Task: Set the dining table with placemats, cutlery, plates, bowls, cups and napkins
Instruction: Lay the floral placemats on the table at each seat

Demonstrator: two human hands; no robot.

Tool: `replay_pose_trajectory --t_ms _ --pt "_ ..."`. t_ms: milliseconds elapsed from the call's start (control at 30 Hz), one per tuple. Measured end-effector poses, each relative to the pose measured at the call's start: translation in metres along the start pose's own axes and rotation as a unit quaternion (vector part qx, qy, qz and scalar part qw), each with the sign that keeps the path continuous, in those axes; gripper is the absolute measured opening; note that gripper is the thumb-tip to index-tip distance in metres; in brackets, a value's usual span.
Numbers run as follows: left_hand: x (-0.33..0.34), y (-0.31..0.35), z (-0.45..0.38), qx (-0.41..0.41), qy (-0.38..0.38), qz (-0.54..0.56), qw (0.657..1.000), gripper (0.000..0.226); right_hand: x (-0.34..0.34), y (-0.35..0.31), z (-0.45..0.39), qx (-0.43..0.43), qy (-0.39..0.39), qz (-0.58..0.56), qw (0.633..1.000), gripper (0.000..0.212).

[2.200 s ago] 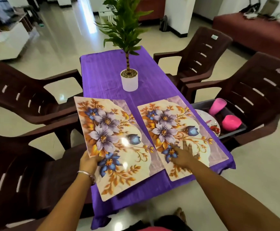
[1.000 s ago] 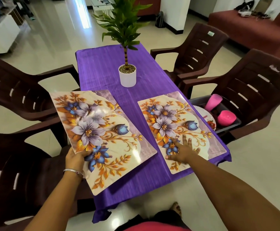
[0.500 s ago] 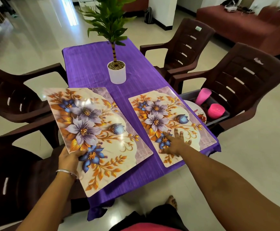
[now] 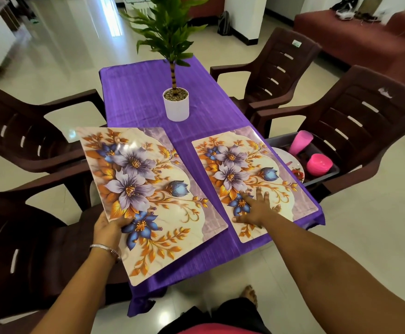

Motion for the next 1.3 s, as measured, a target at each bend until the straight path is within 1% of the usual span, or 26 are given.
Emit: replay_pose_trajectory --t_ms 67,100,167,200,233,267,300,333,400,433,500,533,600,633,700,733,800,833,900,933,1000,1100,1167,1233,1267,1300 --pt "0.002 0.003 0.002 0.007 0.004 -0.006 1.0 0.026 -0.007 -0.002 0.004 0.012 0.01 -0.008 1.0 0.092" --pt "0.002 0.004 0.002 0.009 0.004 -0.009 1.0 0.028 -0.017 -0.007 0.007 0.019 0.042 -0.014 0.999 0.081" --pt "0.001 0.006 0.001 0.013 0.004 -0.011 1.0 0.029 -0.051 -0.032 0.017 -0.006 0.161 -0.058 0.985 0.053" --pt "0.0 0.006 0.0 0.014 0.003 -0.009 1.0 0.029 -0.063 -0.049 0.023 -0.031 0.194 -0.117 0.974 0.045" --pt "0.0 0.006 0.0 0.012 0.003 -0.009 1.0 0.029 -0.069 -0.068 0.028 -0.051 0.18 -0.217 0.958 0.038" --pt "0.001 0.007 0.0 0.012 0.003 -0.009 1.0 0.03 -0.066 -0.085 0.03 -0.057 0.123 -0.324 0.936 0.03" --pt "0.002 0.009 0.003 0.012 0.004 -0.011 1.0 0.031 -0.056 -0.103 0.03 -0.055 0.051 -0.392 0.917 0.025" --pt "0.002 0.011 0.004 0.015 0.003 -0.01 1.0 0.032 -0.049 -0.12 0.032 -0.062 -0.003 -0.43 0.901 0.02" --pt "-0.001 0.018 0.007 0.019 0.005 -0.006 1.0 0.032 -0.047 -0.145 0.035 -0.099 -0.038 -0.405 0.908 0.01" --pt "-0.005 0.019 0.008 0.016 0.007 -0.005 1.0 0.032 -0.047 -0.147 0.033 -0.102 -0.029 -0.399 0.911 0.014" --pt "-0.017 0.022 0.008 0.016 0.006 0.0 1.0 0.032 -0.044 -0.148 0.031 -0.08 -0.028 -0.417 0.905 0.032" --pt "-0.023 0.024 0.009 0.018 0.008 0.002 1.0 0.032 -0.041 -0.15 0.032 -0.073 -0.032 -0.433 0.898 0.035" --pt "-0.031 0.028 0.011 0.029 0.01 0.008 1.0 0.033 -0.037 -0.155 0.032 -0.064 -0.041 -0.472 0.879 0.027" --pt "-0.034 0.032 0.013 0.037 0.01 0.012 0.999 0.038 -0.036 -0.157 0.03 -0.057 -0.036 -0.488 0.87 0.024" --pt "-0.038 0.035 0.013 0.043 0.007 0.023 0.999 0.051 -0.036 -0.159 0.024 -0.04 -0.012 -0.514 0.857 0.026" --pt "-0.04 0.037 0.013 0.046 0.009 0.034 0.998 0.051 -0.036 -0.16 0.022 -0.034 0.0 -0.519 0.854 0.025" --pt "-0.047 0.038 0.009 0.044 0.021 0.045 0.998 0.034 -0.04 -0.163 0.022 -0.034 0.019 -0.51 0.859 0.01" --pt "-0.05 0.04 0.008 0.044 0.023 0.041 0.998 0.029 -0.043 -0.164 0.023 -0.038 0.03 -0.499 0.865 0.008" --pt "-0.061 0.044 0.006 0.054 0.034 0.024 0.998 0.029 -0.051 -0.161 0.025 -0.04 0.07 -0.471 0.878 0.013" --pt "-0.068 0.049 0.005 0.061 0.051 0.012 0.997 0.025 -0.057 -0.156 0.024 -0.037 0.1 -0.461 0.881 0.014" --pt "-0.098 0.055 0.004 0.075 0.127 -0.012 0.989 0.019 -0.065 -0.142 0.021 -0.026 0.149 -0.453 0.879 0.018" --pt "-0.143 0.065 0.011 0.084 0.268 -0.009 0.96 0.03 -0.076 -0.125 0.024 -0.007 0.193 -0.425 0.884 0.027" --pt "-0.167 0.066 0.02 0.095 0.359 0.075 0.926 0.031 -0.082 -0.118 0.026 -0.006 0.213 -0.392 0.895 0.03" --pt "-0.182 0.059 0.029 0.087 0.431 0.193 0.877 0.039 -0.08 -0.115 0.028 -0.005 0.22 -0.372 0.901 0.028" --pt "-0.185 0.055 0.031 0.08 0.458 0.245 0.851 0.045 -0.078 -0.114 0.028 -0.005 0.221 -0.367 0.903 0.027" --pt "-0.186 0.052 0.033 0.07 0.468 0.294 0.831 0.051 -0.074 -0.114 0.027 -0.008 0.222 -0.361 0.905 0.027"
Point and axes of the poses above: each hand's wrist, its own z-axis away from the middle knuckle, its own x-axis out of the palm, y = z × x, the point moved 10 cm from there along -z, towards the middle knuckle, and after that the axes turned 1 degree about x, right-handed, at the moved point
